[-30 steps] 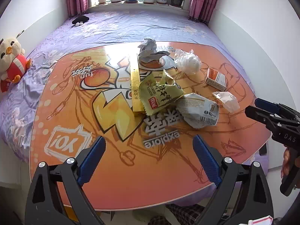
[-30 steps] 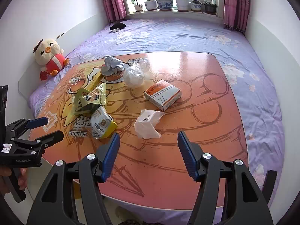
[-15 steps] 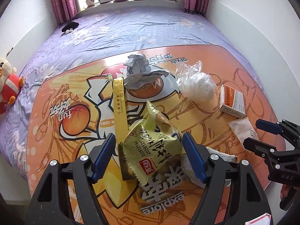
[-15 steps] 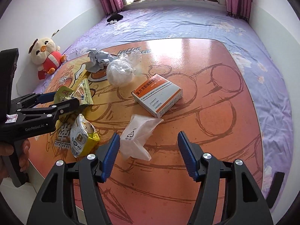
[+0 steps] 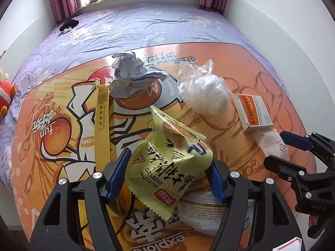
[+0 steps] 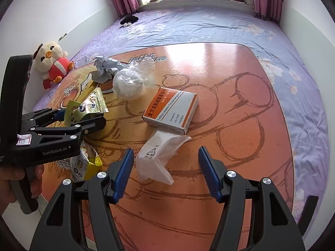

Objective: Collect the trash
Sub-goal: 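Grasp the yellow snack bag with the left tool while the right tool grasps the white tissue, then carry the snack bag and tissue in both tools over the yellow bin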

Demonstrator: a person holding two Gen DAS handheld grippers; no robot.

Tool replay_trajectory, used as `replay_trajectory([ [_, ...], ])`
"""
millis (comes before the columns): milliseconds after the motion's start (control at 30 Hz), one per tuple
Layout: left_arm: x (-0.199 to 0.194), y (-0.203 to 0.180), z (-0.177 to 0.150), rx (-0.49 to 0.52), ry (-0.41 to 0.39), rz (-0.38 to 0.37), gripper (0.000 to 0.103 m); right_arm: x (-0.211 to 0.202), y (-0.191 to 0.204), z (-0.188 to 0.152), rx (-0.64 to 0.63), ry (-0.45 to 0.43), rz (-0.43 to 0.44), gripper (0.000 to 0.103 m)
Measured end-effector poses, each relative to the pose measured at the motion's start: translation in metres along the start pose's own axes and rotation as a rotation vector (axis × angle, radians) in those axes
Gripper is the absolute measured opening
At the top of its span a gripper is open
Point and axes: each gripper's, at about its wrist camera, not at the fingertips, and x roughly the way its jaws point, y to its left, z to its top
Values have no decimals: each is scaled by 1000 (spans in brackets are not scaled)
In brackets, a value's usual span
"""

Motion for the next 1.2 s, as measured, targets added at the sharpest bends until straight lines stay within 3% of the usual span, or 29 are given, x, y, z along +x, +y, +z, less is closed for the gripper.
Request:
replay_trajectory([
  [167,6,6,9,5,0,27,67,6,13,0,-82,-24,-65,64],
  [300,7,3,8,22,-11,48,65,5,17,-5,-137,-47,-118,48],
  [400,5,4,6,20,-17,52,55,2,16,-7,-142,-56,-112,35],
  [533,1,5,2,10,-16,39,50,-1,13,-8,-137,-54,-98,27],
  [933,-17,14,-12,-59,-18,-12,49,-8,6,-10,-101,-17,-36,24],
  [1200,-54,32,-36,-108,-54,12,49,-26,11,-18,-109,-15,0,23],
])
